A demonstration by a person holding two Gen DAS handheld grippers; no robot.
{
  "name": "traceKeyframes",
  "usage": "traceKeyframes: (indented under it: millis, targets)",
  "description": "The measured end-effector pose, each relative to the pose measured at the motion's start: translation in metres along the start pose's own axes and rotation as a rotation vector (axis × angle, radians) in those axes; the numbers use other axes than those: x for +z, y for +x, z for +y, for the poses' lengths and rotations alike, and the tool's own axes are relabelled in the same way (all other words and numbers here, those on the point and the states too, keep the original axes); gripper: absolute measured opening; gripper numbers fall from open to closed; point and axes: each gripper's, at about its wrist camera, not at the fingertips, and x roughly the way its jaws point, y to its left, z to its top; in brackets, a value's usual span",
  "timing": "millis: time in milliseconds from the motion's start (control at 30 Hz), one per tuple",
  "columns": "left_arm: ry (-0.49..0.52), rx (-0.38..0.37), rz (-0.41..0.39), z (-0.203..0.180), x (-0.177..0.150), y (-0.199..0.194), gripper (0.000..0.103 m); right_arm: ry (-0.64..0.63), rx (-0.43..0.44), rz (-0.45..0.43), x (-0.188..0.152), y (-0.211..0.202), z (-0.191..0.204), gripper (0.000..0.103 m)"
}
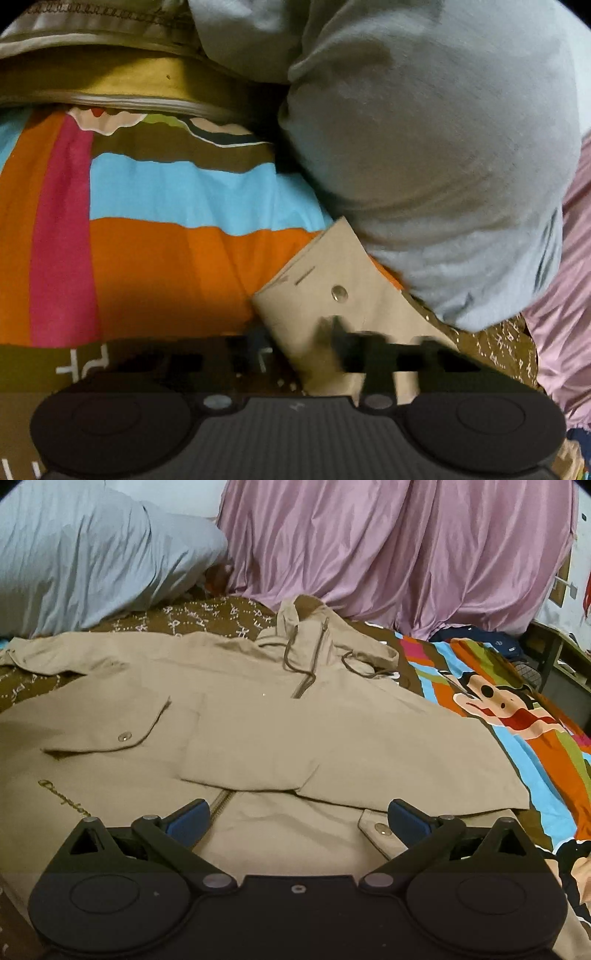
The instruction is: Fold large clothes
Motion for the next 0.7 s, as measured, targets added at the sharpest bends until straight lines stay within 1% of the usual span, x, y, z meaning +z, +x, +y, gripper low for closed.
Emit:
traceKeyframes:
  millis: [33, 67, 167, 233, 333, 367, 467, 600, 700]
  targets:
    - [-0.002, -0.003, -0.005, -0.001, 0.002, -0.001, 0.012, -0.004, -0.001, 0.004, -0.001, 0.001, 0.001, 0.102]
    - [0.004, -0.011, -0.020, -0.003, 0.002, -0.005, 0.008, -0.009, 0.000, 0.006, -0.002, 0.001, 0.002, 0.102]
    - [0.076, -0.043, -0.080, -0.022, 0.000, -0.028, 0.004, -0.030, 0.005, 0.014, -0.004, 0.001, 0.004, 0.102]
    - [0.141, -0.084, -0.117, -0.040, -0.005, -0.050, 0.002, -0.039, 0.013, 0.006, -0.004, -0.001, 0.008, 0.102]
    - [0.231, -0.165, -0.167, -0.074, -0.016, -0.091, 0.002, -0.045, 0.024, -0.012, -0.005, -0.005, 0.009, 0.102]
    - [0.264, -0.191, -0.184, -0.089, -0.021, -0.105, 0.002, -0.044, 0.024, -0.019, -0.005, -0.007, 0.009, 0.102]
    - [0.356, -0.290, -0.199, -0.138, -0.035, -0.145, 0.002, -0.020, 0.041, -0.055, -0.002, -0.014, 0.004, 0.102]
    - [0.494, -0.425, -0.208, -0.207, -0.071, -0.200, 0.002, 0.061, 0.108, -0.104, 0.008, -0.027, -0.018, 0.102]
    - [0.601, -0.526, -0.179, -0.259, -0.114, -0.233, 0.002, 0.091, 0.108, -0.145, 0.016, -0.041, -0.038, 0.102]
